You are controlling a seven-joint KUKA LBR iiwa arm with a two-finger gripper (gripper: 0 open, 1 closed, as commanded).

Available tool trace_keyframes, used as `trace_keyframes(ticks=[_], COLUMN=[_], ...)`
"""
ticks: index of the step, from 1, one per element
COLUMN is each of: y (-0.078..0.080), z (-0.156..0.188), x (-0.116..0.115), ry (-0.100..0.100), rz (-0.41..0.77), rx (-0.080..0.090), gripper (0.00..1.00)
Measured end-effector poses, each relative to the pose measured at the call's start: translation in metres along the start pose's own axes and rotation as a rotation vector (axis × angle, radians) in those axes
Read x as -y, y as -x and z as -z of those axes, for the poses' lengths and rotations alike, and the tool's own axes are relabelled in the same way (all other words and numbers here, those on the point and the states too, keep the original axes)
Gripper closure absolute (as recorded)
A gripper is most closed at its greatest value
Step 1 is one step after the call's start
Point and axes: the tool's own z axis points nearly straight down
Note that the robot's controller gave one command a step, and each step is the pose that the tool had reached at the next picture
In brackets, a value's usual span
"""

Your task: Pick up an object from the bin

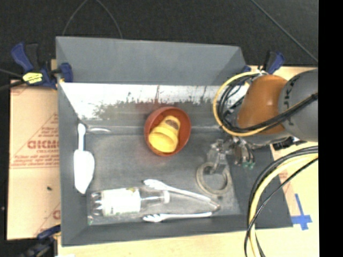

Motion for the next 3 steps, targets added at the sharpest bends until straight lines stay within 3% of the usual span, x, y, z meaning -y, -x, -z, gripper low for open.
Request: trace_keyframes(ticks=[2,3], y=[-0.001,0.002], z=[0.037,0.064], x=[0.000,0.001], ry=[0.000,-0.001], rz=[0.002,0.003], rx=[-0.004,0.006], gripper=[1.00,1.00])
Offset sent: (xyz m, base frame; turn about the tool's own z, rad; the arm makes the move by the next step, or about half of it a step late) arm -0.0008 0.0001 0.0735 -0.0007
